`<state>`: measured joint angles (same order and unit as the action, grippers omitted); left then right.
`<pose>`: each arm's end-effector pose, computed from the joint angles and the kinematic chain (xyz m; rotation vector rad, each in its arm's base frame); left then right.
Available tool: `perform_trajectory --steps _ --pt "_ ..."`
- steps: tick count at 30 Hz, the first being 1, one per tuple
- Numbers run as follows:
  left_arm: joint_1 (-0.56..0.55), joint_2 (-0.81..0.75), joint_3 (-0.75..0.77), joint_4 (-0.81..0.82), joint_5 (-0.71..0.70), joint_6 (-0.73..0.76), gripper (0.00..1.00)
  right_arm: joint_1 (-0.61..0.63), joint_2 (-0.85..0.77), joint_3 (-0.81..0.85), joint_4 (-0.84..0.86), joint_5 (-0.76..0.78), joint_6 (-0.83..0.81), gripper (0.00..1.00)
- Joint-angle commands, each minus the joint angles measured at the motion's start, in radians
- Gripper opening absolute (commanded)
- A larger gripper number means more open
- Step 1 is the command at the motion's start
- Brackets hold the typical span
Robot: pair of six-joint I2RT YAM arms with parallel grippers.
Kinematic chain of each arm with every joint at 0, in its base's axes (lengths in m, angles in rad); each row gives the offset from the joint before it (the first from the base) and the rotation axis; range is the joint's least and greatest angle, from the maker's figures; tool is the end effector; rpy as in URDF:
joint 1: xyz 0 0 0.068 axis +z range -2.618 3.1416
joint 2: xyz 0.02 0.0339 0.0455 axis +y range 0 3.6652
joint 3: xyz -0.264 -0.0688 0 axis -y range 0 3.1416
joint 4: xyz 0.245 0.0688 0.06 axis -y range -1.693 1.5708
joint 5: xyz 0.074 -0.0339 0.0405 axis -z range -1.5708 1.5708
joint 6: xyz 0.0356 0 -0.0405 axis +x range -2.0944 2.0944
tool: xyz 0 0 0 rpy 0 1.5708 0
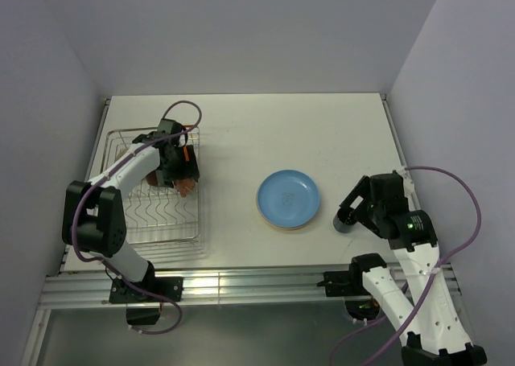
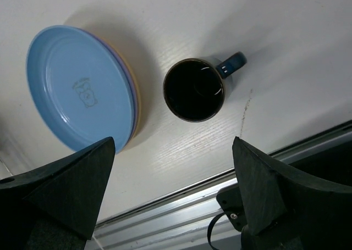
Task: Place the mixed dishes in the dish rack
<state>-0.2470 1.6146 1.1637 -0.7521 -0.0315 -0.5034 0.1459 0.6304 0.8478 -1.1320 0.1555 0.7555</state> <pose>0.3083 -0.0766 0.2222 -0.3640 2.7603 -0.1490 0.0994 0.0090 0.2941 0.8067 2.3451 0.1937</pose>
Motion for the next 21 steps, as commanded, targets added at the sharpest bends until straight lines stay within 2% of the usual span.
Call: perform_trajectory --steps 1,4,6,9,14,21 --pt "-0.001 -0.044 -0.007 0.025 0.038 -0.017 0.84 -0.006 -0.009 -0.027 -0.035 0.061 0.08 0.94" --pt "-0.001 -0.064 -0.006 0.019 0.038 -0.024 0.86 -0.006 -0.012 -0.065 -0.029 0.041 0.114 0.94" --pt "-0.001 -0.088 -0.002 0.005 0.022 -0.032 0.95 -0.006 -0.015 -0.088 -0.022 0.042 0.137 0.94" --pt "-0.001 -0.137 -0.004 -0.001 -0.004 -0.046 0.99 -0.008 -0.012 -0.11 -0.015 0.062 0.176 0.93" --pt "-0.001 -0.223 0.014 -0.049 -0.056 -0.053 0.99 -0.02 -0.026 -0.128 -0.003 0.104 0.237 0.91" --pt "-0.001 -0.346 0.079 -0.108 -0.087 -0.058 0.99 -0.077 0.023 -0.182 0.044 0.085 0.257 0.83"
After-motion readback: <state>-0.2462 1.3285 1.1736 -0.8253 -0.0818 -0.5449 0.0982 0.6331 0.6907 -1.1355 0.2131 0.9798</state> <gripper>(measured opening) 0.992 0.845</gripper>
